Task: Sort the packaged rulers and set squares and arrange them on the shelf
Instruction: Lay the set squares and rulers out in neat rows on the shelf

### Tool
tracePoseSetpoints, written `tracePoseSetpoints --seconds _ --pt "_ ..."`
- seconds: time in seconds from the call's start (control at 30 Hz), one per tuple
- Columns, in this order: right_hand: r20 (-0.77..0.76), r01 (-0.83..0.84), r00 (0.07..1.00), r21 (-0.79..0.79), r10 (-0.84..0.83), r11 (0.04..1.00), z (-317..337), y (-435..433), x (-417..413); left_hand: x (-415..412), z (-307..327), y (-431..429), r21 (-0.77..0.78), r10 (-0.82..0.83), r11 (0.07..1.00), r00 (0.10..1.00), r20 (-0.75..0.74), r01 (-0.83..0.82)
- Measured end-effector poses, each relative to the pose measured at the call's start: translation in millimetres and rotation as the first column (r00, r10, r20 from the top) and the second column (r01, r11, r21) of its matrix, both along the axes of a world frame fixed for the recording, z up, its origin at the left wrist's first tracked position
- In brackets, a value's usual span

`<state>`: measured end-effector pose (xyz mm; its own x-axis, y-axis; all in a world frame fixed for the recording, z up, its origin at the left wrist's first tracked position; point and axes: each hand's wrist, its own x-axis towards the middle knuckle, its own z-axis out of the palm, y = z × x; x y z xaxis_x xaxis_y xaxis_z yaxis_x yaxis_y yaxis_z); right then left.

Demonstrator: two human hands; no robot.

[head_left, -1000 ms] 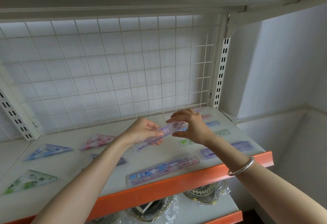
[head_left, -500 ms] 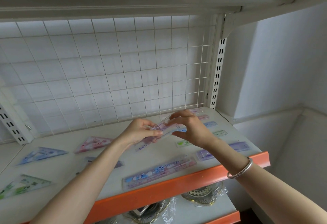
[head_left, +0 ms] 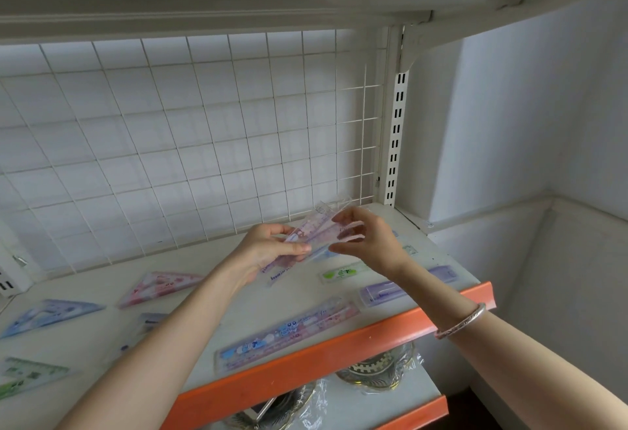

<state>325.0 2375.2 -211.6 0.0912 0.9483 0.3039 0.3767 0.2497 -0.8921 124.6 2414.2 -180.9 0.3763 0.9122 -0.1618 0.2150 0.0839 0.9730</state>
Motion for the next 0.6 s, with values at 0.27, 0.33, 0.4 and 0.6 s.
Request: tracePoseSetpoints --seconds 0.27,0.33,0.4,0.6 --pt "0.161 -0.008 0.987 -0.01 0.009 1.0 3 -9 16 25 1 -3 0.009 -0.029 1.0 0.999 -0.024 0.029" --pt "0.363 0.032 0.93 0.075 -0.058 0.997 4 -12 24 33 -1 -2 0.005 -0.031 1.0 0.999 -0.024 0.031" --pt "0.537 0.06 0.834 0.141 -0.128 0.988 6 -17 31 43 -3 -2 0.005 -0.036 0.999 0.999 -0.028 0.036" --pt "0.647 0.095 0.753 0.073 -0.119 0.993 15 -32 67 69 -7 1 0.008 -0.044 0.999 0.999 -0.003 0.044"
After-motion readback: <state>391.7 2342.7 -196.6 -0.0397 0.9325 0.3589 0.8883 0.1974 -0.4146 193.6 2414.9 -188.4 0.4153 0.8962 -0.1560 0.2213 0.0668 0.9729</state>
